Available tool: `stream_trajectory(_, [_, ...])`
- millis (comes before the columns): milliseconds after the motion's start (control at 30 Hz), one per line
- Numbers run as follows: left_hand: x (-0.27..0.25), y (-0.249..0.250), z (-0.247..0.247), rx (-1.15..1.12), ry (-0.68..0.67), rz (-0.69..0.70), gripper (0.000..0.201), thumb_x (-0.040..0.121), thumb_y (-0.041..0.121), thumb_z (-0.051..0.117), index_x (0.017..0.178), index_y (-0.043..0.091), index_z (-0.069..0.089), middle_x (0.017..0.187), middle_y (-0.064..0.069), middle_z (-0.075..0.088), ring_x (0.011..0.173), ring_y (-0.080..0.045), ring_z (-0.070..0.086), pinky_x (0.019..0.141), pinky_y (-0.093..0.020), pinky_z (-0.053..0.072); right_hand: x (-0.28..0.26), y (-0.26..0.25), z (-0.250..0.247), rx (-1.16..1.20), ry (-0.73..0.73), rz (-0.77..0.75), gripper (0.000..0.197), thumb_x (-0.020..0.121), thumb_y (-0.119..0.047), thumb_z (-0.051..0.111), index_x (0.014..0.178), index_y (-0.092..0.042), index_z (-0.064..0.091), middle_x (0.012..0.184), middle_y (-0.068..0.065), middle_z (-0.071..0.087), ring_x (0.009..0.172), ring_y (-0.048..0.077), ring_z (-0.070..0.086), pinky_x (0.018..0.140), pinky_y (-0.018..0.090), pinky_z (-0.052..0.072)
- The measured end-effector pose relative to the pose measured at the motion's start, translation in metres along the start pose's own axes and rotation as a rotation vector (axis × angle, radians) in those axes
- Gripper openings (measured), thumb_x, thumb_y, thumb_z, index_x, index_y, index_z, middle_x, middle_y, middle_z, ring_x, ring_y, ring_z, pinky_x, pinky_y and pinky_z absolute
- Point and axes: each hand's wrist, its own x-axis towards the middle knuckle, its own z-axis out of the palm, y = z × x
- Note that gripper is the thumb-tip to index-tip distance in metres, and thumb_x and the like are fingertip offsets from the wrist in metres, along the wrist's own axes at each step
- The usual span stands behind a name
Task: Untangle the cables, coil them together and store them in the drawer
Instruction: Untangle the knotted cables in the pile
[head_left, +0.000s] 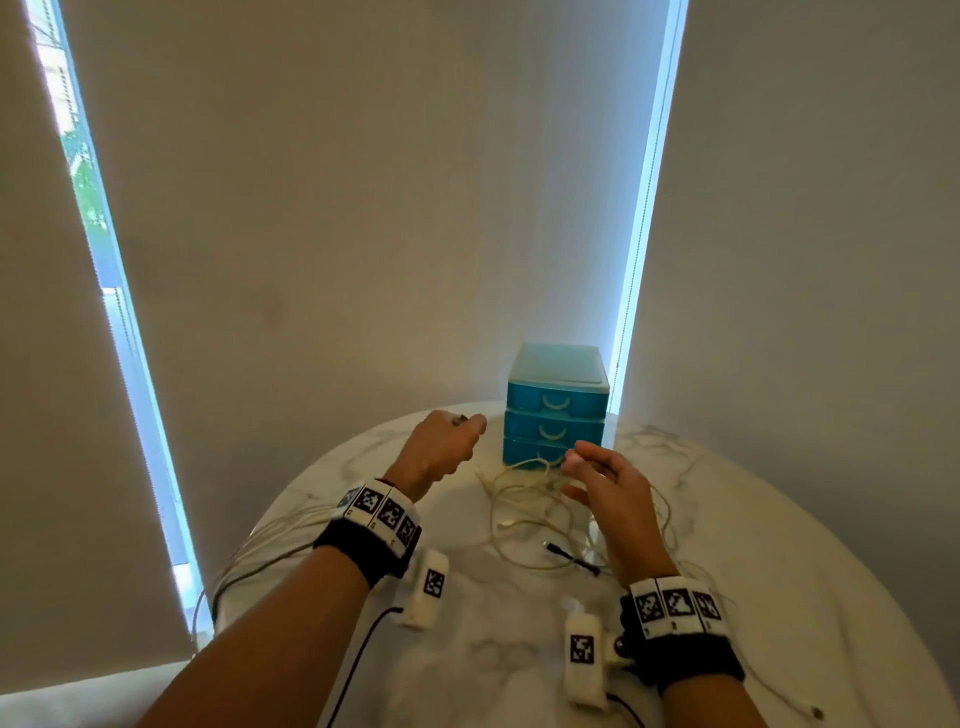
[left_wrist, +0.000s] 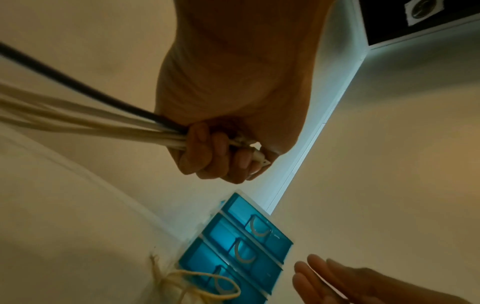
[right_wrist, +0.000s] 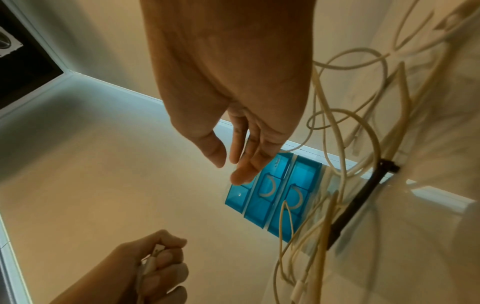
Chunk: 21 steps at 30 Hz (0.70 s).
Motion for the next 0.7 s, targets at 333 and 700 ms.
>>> stream_trajectory(333, [0.009,-0.024,0.049,0.547,-0.363,-0.056,0.07,0.075,0.087,0.07,0.075,0.018,0.067,0.068,0.002,0.063,0.058,-0.015,0.052,0.059,-0.026,0.043,0.008,0.001,-0.017,-0.013,0.043,0.08,0.044,0.105,-0.016,0.067,0.147,-0.01,0.057,0.14,0.006,0.065,0.114,0.022,0.071,0.096,0.04,0.062])
stream_trajectory(700, [0.032,-0.032,0.05,0.688,-0.166,-0.1,0.056,0.076,0.051,0.088,0.123,0.023,0.074,0.126,0.0,0.073,0.115,-0.026,0.068,0.088,-0.035,0.053,-0.003,0.003,-0.014,-0.454,-0.249,0.144,0.036,0.096,-0.033,0.078,0.128,-0.026,0.064,0.111,-0.005,0.078,0.1,0.012,0.073,0.076,0.022,0.057])
